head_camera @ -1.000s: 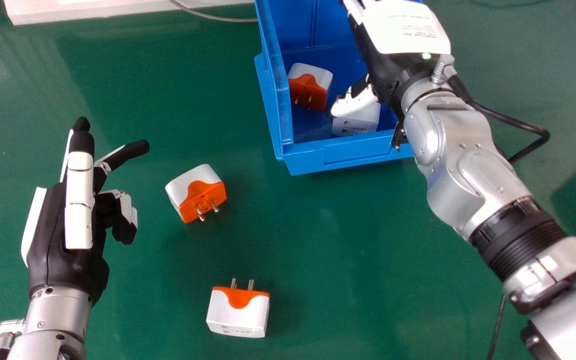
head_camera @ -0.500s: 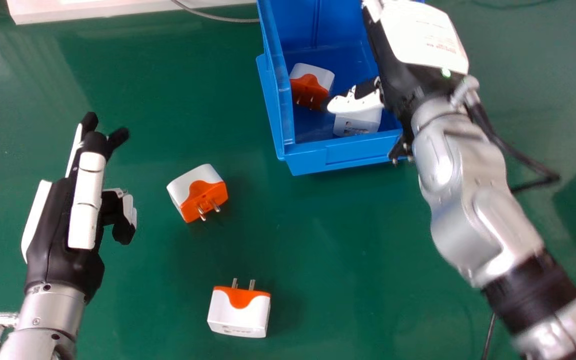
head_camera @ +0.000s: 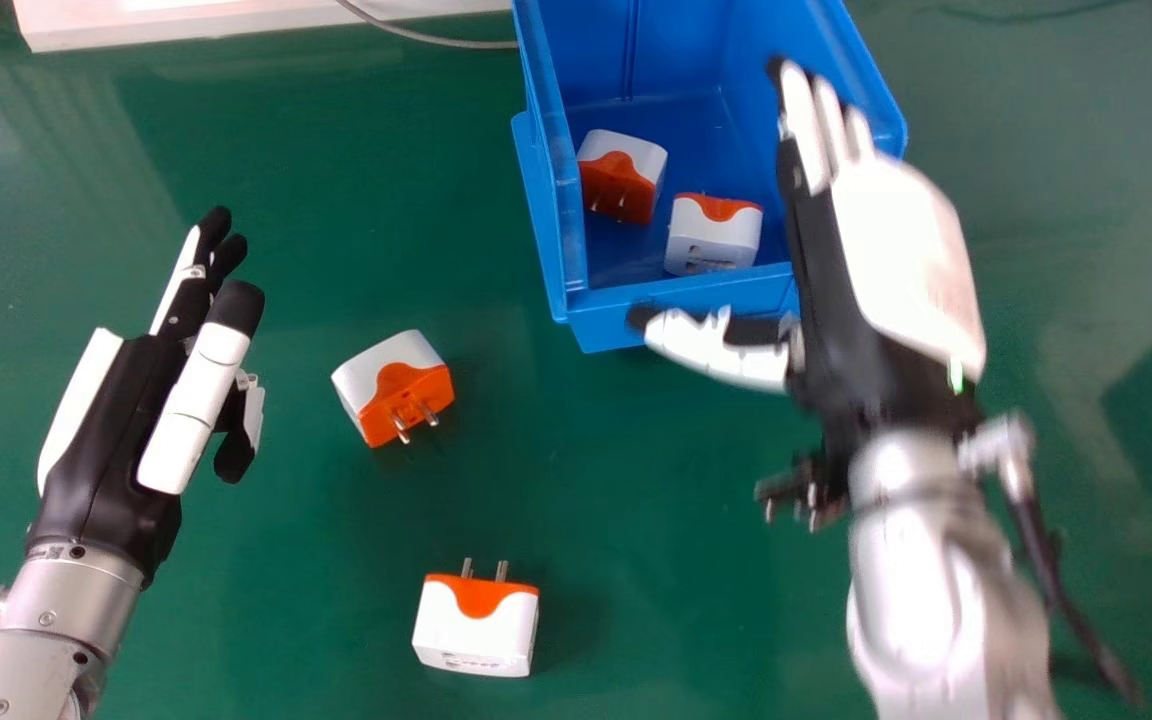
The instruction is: Pick all objects and put in blue box
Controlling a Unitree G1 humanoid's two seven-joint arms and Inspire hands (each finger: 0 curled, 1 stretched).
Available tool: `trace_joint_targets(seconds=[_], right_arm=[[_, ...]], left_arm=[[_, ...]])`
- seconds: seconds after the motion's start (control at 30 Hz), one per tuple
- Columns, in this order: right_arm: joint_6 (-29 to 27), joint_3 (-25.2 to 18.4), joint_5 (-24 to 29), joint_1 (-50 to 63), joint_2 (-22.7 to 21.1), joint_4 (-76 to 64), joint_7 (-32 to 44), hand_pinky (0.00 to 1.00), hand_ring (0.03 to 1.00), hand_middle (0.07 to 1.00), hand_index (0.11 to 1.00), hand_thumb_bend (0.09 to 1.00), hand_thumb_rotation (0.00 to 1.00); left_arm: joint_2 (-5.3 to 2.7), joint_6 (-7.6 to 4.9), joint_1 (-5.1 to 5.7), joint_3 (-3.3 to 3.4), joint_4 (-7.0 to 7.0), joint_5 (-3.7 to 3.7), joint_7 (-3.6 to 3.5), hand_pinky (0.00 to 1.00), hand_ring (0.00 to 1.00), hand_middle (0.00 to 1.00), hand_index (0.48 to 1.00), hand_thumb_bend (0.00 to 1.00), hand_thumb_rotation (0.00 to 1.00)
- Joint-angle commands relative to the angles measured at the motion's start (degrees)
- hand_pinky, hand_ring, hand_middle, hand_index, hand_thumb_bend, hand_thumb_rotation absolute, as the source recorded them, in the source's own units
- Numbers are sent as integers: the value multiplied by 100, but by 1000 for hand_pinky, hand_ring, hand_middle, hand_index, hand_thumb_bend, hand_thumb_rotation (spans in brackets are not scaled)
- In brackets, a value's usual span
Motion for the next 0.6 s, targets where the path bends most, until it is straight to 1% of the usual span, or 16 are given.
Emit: trace_joint_targets(seconds=[0.0,0.07,0.13,0.2,0.3,0.47,0.57], right_arm=[[-263,203,-138,510,78,-461,-250,963,1000,1000,982,518,317],[-410,371,-143,928,70,-635,-325,963,1000,1000,982,518,325],[-516,504,-163,1249,67,-787,-349,965,1000,1000,984,513,329],[-645,665,-227,1594,31,-907,-409,967,1000,1000,986,507,330],[-821,810,-359,1996,-75,-1008,-465,959,1000,1000,987,496,326],[-1258,894,-291,2545,-338,-1021,-619,928,990,1000,977,483,342],[-1450,936,-232,2755,-412,-995,-660,910,983,1000,970,481,358]], left_arm=[[108,-204,-87,18,58,-84,-99,0,0,1000,1000,928,1000],[100,-241,-111,32,122,-97,-125,0,0,1000,1000,943,1000],[77,-261,-123,43,165,-91,-117,0,0,1000,1000,954,1000],[35,-238,-123,41,169,-82,-81,0,0,1000,1000,964,1000],[-30,-206,-109,41,153,-74,-7,0,0,1000,1000,978,1000],[-176,-161,-49,84,140,-177,110,0,0,1000,1000,992,1000],[-227,-138,-39,95,143,-226,171,0,0,1000,1000,996,1000]])
